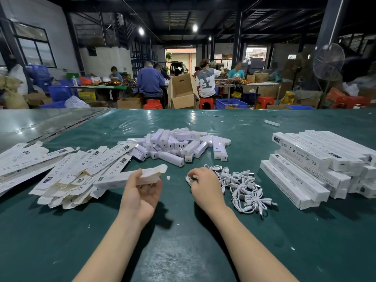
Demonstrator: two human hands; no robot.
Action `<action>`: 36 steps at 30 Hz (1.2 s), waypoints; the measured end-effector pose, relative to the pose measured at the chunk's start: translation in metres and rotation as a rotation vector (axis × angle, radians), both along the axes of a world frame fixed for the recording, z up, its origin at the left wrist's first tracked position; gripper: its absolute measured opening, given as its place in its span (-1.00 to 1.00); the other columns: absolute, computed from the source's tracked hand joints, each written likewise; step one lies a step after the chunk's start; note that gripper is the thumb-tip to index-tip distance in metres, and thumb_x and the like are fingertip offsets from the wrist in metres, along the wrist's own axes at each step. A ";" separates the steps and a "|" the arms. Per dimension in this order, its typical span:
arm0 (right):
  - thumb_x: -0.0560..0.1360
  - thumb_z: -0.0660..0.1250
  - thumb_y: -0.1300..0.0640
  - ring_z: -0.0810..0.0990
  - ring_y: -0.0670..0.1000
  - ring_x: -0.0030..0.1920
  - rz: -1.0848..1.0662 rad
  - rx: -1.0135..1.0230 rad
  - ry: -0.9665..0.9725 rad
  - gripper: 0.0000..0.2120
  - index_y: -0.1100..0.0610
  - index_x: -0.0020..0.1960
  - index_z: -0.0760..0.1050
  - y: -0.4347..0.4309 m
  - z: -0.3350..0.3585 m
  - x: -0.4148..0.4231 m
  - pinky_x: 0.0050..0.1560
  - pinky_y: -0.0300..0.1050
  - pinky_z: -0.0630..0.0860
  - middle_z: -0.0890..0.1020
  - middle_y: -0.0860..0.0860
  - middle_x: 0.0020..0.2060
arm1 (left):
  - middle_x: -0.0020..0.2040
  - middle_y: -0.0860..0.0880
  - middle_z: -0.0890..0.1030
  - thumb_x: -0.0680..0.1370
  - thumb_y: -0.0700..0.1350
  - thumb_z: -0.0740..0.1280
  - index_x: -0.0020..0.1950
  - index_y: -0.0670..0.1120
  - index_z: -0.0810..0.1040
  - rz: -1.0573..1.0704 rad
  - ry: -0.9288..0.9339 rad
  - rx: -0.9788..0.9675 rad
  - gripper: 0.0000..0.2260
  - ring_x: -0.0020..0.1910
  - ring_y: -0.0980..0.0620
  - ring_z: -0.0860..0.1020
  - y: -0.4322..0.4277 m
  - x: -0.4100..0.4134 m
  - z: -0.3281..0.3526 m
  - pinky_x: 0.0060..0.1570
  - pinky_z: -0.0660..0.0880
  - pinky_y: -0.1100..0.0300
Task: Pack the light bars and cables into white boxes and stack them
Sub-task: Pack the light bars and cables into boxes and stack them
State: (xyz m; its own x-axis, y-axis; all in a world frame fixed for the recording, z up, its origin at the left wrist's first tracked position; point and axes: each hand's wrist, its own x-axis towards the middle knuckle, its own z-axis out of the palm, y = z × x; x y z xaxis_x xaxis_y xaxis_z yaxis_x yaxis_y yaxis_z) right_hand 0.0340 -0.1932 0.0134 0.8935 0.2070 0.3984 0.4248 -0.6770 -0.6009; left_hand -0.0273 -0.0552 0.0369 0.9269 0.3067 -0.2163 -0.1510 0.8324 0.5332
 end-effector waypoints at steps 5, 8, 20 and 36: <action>0.46 0.11 0.36 0.41 0.18 0.11 0.028 -0.382 -0.070 -0.57 0.08 0.26 0.43 0.001 -0.006 0.000 0.06 -0.01 0.35 0.57 0.11 0.10 | -0.20 -0.11 0.64 0.56 -0.04 0.28 -0.07 -0.15 0.50 -0.026 0.068 0.178 -0.83 -0.39 0.03 0.64 -0.006 0.004 -0.007 -0.49 0.53 0.29; 0.47 0.11 0.36 0.43 0.18 0.12 0.082 -0.353 -0.083 -0.49 0.02 0.36 0.35 0.001 -0.008 0.001 0.04 -0.01 0.40 0.53 0.12 0.10 | -0.22 -0.10 0.65 0.55 -0.04 0.28 -0.06 -0.14 0.50 -0.024 0.071 0.203 -0.83 -0.32 0.02 0.64 -0.005 0.005 -0.010 -0.48 0.54 0.30; 0.47 0.18 0.25 0.52 0.07 0.11 0.037 -0.061 0.044 -0.67 0.11 0.19 0.54 -0.001 -0.003 0.000 0.10 -0.15 0.38 0.58 0.08 0.07 | -0.29 -0.08 0.64 0.55 -0.11 0.29 -0.15 -0.15 0.50 -0.061 0.020 -0.102 -0.86 -0.25 0.01 0.62 -0.001 0.003 -0.008 -0.42 0.59 0.22; 0.52 0.21 0.22 0.48 0.12 0.08 0.002 -0.189 0.141 -0.74 0.08 0.10 0.61 -0.010 -0.001 0.011 -0.12 -0.22 0.24 0.34 0.05 -0.07 | -0.19 -0.28 0.64 0.38 -0.18 0.25 -0.04 -0.26 0.47 -0.075 -0.211 -0.221 -0.79 -0.27 -0.25 0.65 0.004 -0.001 -0.007 -0.28 0.56 -0.21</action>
State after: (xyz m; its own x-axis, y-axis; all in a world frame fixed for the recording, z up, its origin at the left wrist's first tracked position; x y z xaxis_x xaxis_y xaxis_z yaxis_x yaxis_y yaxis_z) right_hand 0.0448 -0.2033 0.0120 0.9371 0.2683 0.2235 0.3473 -0.7825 -0.5168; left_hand -0.0284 -0.0516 0.0298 0.9767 0.2029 -0.0701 -0.1732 0.9376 0.3016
